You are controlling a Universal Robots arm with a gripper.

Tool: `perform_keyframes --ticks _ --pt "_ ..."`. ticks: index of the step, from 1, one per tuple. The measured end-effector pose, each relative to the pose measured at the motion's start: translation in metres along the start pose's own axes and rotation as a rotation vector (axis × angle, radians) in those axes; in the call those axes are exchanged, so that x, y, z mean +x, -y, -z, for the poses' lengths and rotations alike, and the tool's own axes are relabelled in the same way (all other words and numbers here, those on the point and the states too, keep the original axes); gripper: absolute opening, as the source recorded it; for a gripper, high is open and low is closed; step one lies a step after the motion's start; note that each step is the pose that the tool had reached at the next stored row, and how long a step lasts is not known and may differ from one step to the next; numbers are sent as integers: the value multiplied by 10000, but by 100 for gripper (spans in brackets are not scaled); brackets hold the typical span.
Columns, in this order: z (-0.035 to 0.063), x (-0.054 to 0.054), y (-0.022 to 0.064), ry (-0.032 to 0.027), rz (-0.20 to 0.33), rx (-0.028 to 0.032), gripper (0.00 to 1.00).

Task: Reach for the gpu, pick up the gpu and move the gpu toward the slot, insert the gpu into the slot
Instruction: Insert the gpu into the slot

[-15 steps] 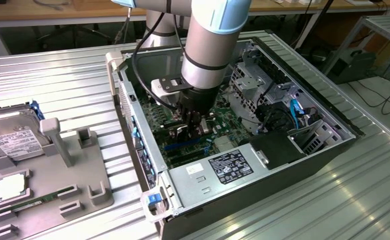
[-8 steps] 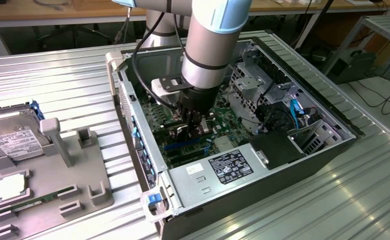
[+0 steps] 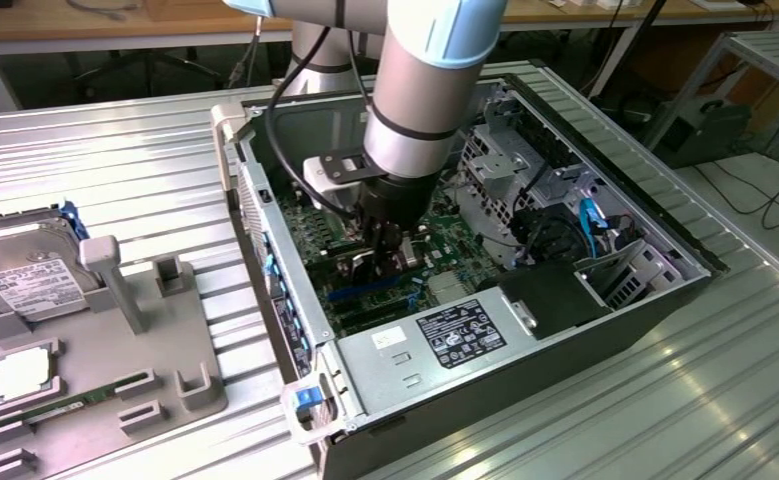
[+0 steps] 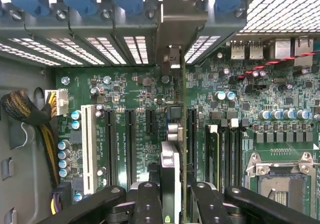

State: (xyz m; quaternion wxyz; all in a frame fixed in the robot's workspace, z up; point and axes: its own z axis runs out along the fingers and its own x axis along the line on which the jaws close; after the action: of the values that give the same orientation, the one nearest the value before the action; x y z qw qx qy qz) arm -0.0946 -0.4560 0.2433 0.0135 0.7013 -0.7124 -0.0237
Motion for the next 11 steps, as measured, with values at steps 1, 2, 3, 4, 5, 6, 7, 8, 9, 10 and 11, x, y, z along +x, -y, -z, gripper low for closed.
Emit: perform_keyframes --ticks 1,2,3,4,5,6,7,8,9,10,11 --pt "-1 0 -2 -2 -3 -69 28" --pt "-3 0 -4 -3 -8 -101 28" --pt "-3 0 -3 -5 -8 -108 28" --pt "-3 0 -3 -5 -8 -109 28" --pt "-4 0 -2 -4 -7 -110 28" --pt "-4 0 -2 -3 -7 -109 28" --pt "-4 0 -2 -3 -7 -109 28" --pt "-4 0 -1 -3 -7 -109 28" --pt "-5 -3 3 -2 -8 -105 28" --pt "-4 -5 3 -3 -6 -94 28" --pt "-4 -6 3 -6 -7 -80 28"
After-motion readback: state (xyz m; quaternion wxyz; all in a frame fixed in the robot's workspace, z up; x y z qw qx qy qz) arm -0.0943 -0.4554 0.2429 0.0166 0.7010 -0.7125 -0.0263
